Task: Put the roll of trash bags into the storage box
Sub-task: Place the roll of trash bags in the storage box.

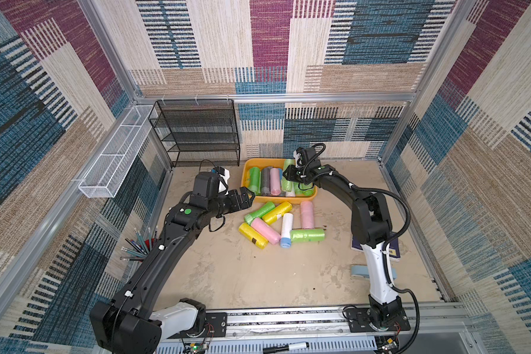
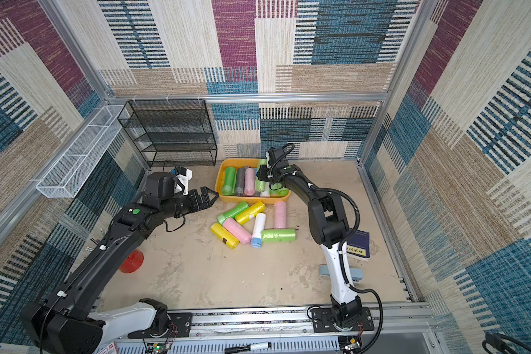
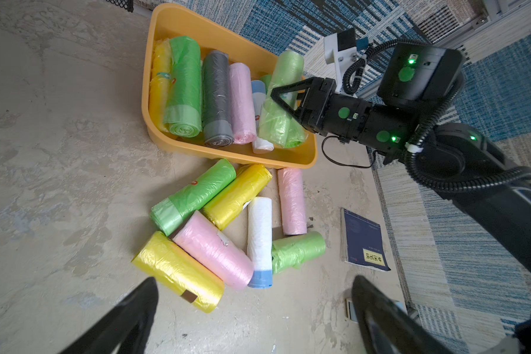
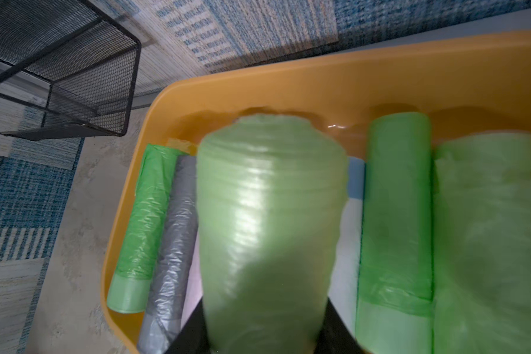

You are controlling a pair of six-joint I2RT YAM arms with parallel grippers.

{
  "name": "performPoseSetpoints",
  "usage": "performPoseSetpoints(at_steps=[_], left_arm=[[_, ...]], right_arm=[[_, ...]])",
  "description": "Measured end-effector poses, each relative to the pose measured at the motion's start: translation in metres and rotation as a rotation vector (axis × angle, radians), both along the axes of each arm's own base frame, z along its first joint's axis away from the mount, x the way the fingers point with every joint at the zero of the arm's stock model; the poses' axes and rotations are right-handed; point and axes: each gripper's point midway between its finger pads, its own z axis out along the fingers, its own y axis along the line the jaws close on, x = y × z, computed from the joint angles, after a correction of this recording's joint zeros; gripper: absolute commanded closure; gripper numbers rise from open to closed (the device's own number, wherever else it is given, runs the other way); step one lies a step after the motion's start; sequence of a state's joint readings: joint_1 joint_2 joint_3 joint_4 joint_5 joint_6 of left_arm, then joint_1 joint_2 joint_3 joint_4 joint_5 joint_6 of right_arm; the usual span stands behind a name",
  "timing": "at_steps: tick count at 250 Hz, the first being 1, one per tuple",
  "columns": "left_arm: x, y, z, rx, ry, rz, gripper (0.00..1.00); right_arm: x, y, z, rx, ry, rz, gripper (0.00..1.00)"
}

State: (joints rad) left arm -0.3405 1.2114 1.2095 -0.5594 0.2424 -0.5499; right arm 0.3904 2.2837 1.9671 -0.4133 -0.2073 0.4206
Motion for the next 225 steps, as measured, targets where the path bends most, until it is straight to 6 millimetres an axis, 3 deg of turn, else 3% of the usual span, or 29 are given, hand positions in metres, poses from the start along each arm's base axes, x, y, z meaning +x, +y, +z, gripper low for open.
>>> performPoseSetpoints(at_steps=[14,35,69,76,100,138,225], left_arm=[[0.001,0.0,-0.001,0.001,0.004,0.0,0.01],[0.002,-0.001,-0.005,0.005,0.013,0.0,0.01],[0.005,-0.001,-0.011,0.011,0.029,0.001,0.02],[0.005,-0.002,-0.012,0.013,0.033,0.002,0.02],[0.008,-0.002,-0.018,0.021,0.048,0.004,0.02],[0.011,0.001,-0.022,0.04,0.049,0.022,0.02],[0.007,0.014,-0.029,0.117,0.079,0.05,0.02]], right_arm=[[0.002,0.001,-0.005,-0.008,0.012,0.002,0.65],[0.005,0.002,-0.008,-0.014,0.019,0.004,0.35],[0.005,0.004,-0.006,-0.015,0.017,0.021,0.12],[0.005,0.005,-0.005,-0.012,0.016,0.023,0.0],[0.001,0.004,0.004,-0.024,0.009,0.042,0.01],[-0.016,-0.003,0.045,-0.031,-0.035,0.058,0.01],[-0.111,-0.054,0.119,-0.084,-0.138,0.05,0.01]])
